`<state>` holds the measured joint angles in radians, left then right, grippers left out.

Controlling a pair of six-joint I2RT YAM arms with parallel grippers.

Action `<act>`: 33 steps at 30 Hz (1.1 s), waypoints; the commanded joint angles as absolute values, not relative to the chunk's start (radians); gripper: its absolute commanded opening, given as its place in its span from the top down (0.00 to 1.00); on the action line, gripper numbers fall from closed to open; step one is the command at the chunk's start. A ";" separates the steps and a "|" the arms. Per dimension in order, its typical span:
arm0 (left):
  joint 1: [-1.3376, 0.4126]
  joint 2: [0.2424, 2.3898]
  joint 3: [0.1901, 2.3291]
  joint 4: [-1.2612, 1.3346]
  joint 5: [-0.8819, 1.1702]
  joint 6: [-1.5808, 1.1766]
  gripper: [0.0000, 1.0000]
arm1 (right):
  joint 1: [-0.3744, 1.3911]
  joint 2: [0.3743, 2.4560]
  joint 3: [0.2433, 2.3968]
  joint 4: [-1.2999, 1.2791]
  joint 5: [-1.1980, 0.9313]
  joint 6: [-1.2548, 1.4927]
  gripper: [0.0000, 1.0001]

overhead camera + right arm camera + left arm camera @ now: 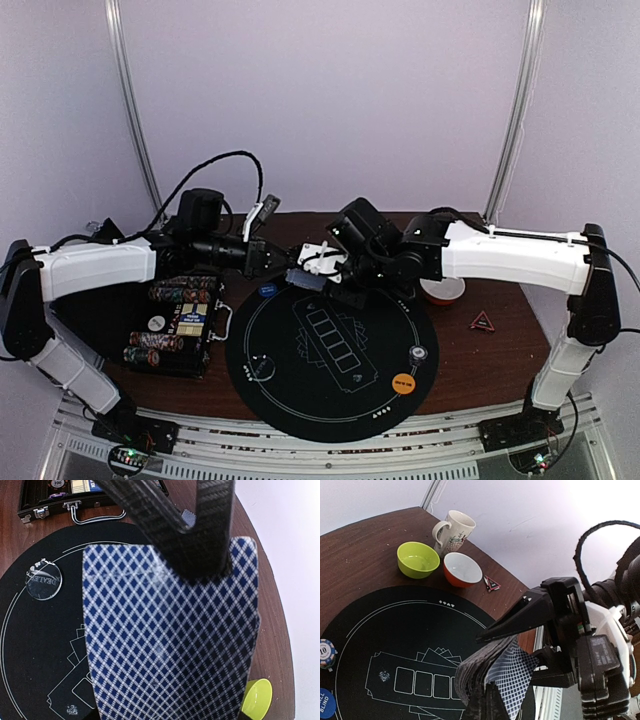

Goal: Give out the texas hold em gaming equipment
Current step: Pick up the poker card from the face-down deck piles, then distribute the poker card in the big blind area.

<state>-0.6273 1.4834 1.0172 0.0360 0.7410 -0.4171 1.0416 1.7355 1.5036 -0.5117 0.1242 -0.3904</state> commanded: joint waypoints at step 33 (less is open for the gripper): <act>-0.672 1.239 0.804 -0.075 0.755 -0.514 1.00 | 0.814 1.510 1.333 -0.459 0.182 -0.338 0.50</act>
<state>-0.5716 1.2533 0.8627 -0.0570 0.7986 -0.4854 0.8268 1.5688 1.3487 -0.4686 0.1501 -0.3569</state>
